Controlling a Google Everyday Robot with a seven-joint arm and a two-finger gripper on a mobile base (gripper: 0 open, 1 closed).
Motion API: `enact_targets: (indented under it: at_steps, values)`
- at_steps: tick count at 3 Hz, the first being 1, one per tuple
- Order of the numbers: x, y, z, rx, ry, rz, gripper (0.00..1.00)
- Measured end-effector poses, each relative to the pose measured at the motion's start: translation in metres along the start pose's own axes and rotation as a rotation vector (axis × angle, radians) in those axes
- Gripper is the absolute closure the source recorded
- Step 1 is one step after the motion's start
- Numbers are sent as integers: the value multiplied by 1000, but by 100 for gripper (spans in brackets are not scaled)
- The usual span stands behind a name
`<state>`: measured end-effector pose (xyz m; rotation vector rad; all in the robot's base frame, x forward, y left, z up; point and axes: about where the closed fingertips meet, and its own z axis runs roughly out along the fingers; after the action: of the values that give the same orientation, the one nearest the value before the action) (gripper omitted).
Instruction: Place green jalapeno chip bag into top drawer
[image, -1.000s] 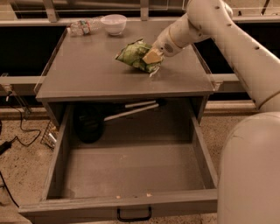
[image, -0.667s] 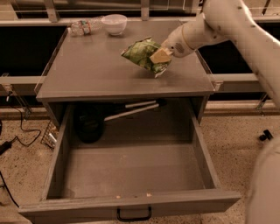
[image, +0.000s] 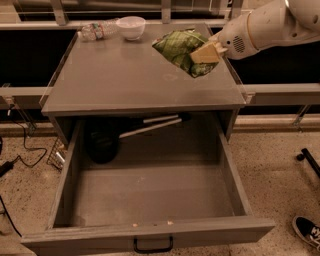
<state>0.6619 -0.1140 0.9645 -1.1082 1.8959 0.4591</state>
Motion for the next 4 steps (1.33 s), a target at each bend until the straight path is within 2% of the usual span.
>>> enact_targets:
  at_steps: [2, 4]
  values:
    - [-5, 8, -4, -13, 4, 24, 100]
    - [-17, 38, -27, -38, -1, 58, 100]
